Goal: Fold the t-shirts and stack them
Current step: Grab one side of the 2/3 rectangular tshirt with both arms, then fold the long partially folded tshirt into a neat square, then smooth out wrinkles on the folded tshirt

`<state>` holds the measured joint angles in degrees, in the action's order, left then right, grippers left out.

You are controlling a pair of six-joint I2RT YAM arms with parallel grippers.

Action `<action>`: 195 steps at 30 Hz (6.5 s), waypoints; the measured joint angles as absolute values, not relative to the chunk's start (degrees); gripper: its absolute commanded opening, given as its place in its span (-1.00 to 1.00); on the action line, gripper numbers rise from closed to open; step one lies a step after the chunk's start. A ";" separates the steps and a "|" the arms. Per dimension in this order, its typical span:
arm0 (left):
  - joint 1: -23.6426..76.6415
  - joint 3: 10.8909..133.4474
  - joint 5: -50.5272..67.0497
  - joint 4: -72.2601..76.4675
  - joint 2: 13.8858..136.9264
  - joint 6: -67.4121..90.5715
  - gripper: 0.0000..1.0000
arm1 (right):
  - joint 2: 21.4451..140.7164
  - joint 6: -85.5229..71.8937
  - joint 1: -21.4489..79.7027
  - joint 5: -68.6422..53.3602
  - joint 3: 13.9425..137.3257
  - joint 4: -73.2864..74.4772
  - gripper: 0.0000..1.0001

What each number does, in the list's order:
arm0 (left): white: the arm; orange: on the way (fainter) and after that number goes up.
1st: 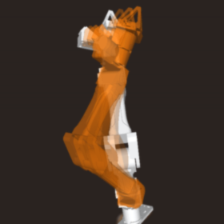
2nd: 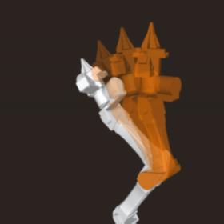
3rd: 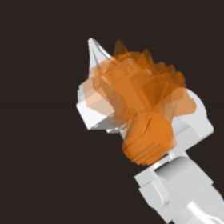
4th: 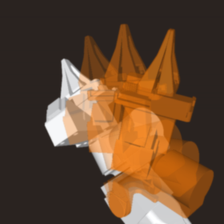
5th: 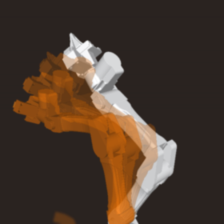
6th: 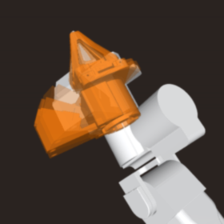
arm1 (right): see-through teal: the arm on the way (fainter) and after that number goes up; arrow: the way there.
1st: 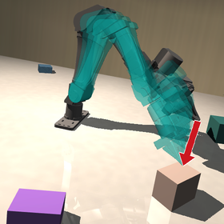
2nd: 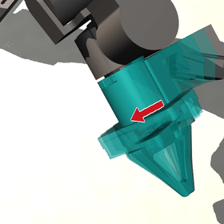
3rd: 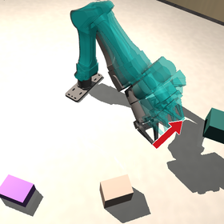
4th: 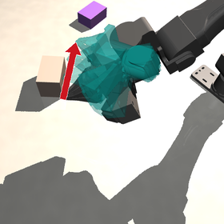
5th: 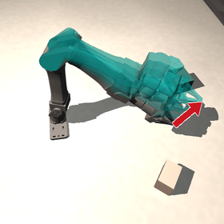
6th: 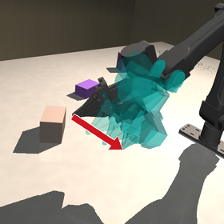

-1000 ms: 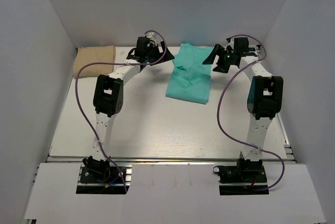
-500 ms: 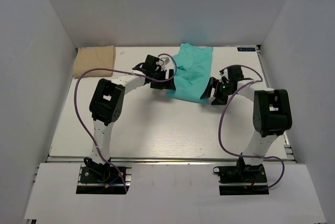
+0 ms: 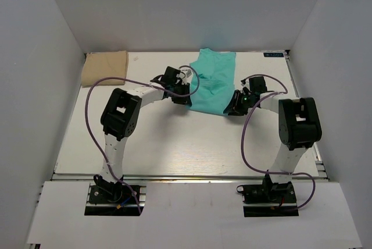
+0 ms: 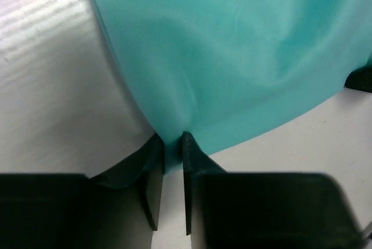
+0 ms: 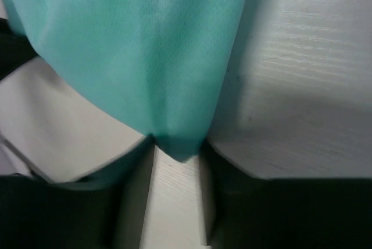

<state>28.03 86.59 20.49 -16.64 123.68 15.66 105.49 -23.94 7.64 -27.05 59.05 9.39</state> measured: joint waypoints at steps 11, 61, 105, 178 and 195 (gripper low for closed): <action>30.00 77.17 21.96 -16.86 117.23 17.58 -1.00 | 97.06 -22.90 8.38 -27.03 52.45 14.76 -1.00; 23.18 85.93 20.49 -34.89 102.54 29.69 -1.00 | 93.89 -38.96 2.35 -69.47 55.00 1.32 -1.00; 19.79 117.67 28.64 -13.93 133.71 20.88 0.99 | 121.78 -18.83 4.45 -37.08 100.29 18.00 0.80; 28.88 70.04 4.03 -17.41 93.19 17.37 -1.00 | 91.57 -16.67 15.77 -23.40 63.83 13.02 -1.00; 21.76 87.94 2.85 -12.71 120.60 21.89 1.00 | 119.50 -20.32 11.99 -24.21 82.37 7.81 0.81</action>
